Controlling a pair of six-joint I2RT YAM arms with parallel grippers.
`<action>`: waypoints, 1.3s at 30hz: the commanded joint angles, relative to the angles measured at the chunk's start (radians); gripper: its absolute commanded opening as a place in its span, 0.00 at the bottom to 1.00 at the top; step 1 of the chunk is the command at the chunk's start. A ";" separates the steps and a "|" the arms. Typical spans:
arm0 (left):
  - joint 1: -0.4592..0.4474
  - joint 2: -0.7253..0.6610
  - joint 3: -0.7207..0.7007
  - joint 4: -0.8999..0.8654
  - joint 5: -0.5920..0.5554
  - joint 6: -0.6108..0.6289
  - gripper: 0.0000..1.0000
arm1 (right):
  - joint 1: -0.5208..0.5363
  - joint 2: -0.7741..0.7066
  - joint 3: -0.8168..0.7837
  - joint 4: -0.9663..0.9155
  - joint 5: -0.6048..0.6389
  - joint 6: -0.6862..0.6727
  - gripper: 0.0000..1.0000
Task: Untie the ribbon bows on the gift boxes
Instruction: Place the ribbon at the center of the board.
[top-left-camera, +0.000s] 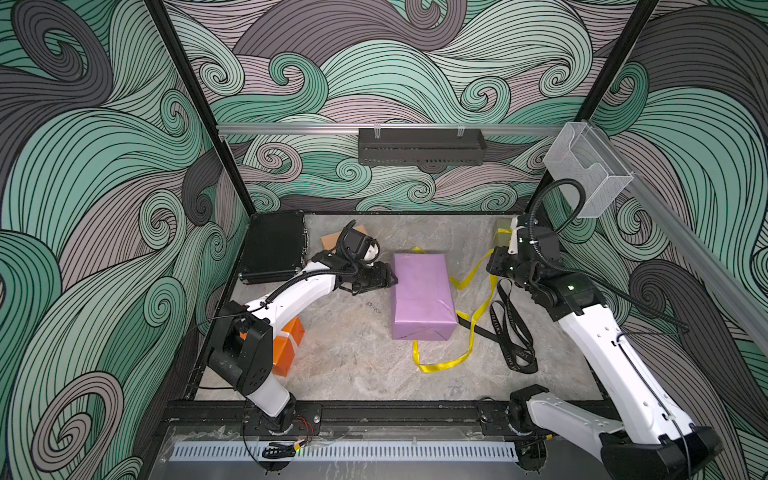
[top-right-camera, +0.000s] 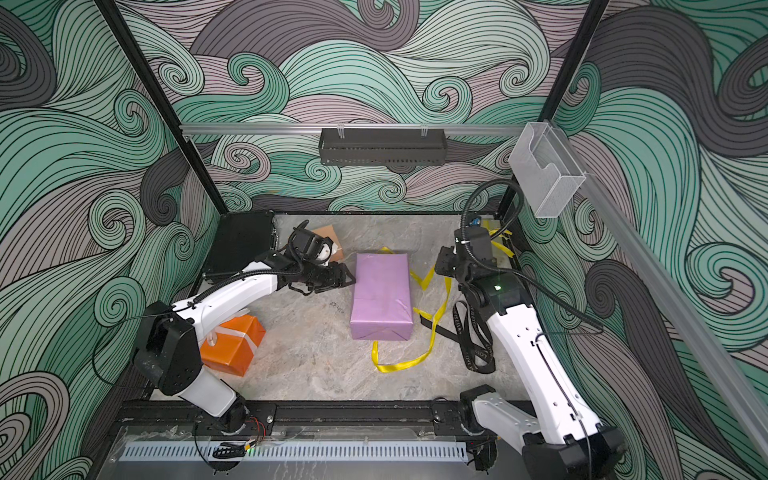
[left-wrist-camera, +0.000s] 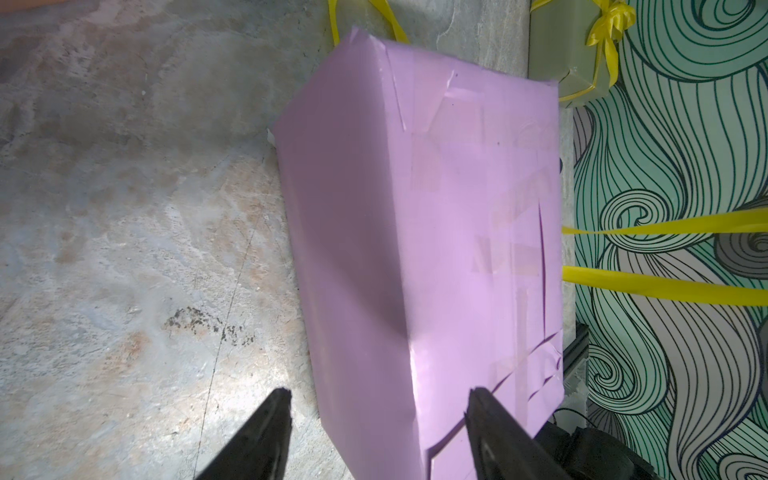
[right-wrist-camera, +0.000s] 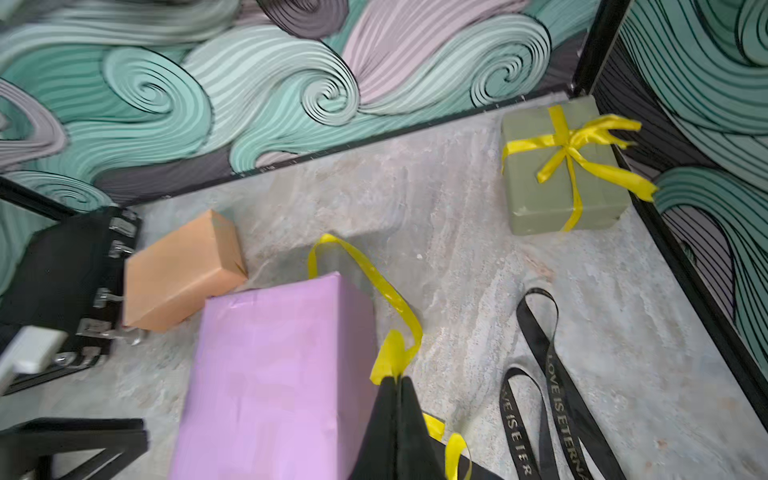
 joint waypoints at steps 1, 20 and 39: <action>0.006 -0.029 -0.009 0.007 0.007 0.007 0.68 | -0.049 0.033 -0.067 -0.033 0.066 0.064 0.03; 0.002 -0.037 -0.001 -0.002 0.021 0.010 0.70 | -0.087 -0.259 -0.455 0.184 -0.425 0.190 0.62; -0.042 -0.013 0.029 -0.047 -0.002 0.059 0.75 | 0.830 -0.162 -0.538 -0.003 0.005 0.177 0.61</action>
